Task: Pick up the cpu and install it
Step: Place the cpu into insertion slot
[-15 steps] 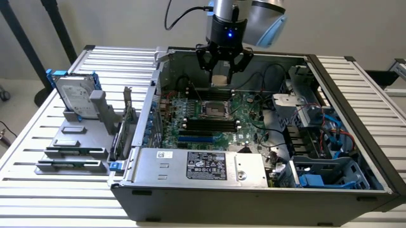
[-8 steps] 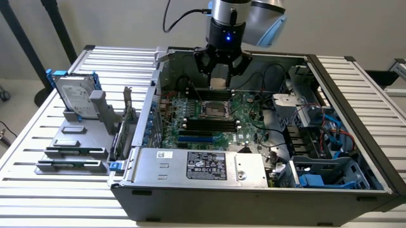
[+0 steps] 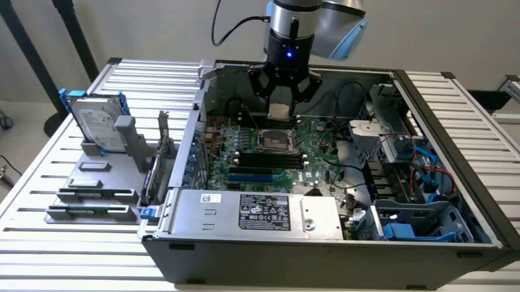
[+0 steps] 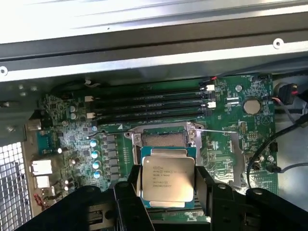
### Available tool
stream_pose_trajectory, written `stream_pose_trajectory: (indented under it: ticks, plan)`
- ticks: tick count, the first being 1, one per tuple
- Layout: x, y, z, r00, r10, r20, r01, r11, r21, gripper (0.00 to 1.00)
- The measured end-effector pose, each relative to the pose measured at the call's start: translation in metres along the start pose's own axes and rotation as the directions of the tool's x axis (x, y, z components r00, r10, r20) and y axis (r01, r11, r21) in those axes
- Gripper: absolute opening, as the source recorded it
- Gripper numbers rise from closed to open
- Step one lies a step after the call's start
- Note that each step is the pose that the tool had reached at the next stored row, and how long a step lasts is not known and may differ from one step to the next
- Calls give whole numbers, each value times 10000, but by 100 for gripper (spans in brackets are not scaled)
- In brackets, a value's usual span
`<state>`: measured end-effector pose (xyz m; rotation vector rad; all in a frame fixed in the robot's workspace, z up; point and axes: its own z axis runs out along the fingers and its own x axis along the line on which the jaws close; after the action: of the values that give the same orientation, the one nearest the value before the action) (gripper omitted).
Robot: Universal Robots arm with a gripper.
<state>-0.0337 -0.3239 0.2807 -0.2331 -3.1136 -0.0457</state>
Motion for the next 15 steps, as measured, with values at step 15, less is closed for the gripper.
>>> stream_pose_trajectory:
  ticks: [15]
  plan:
    - [-4,-6,200,9632,2685,66,-2685,9633,-67,55]
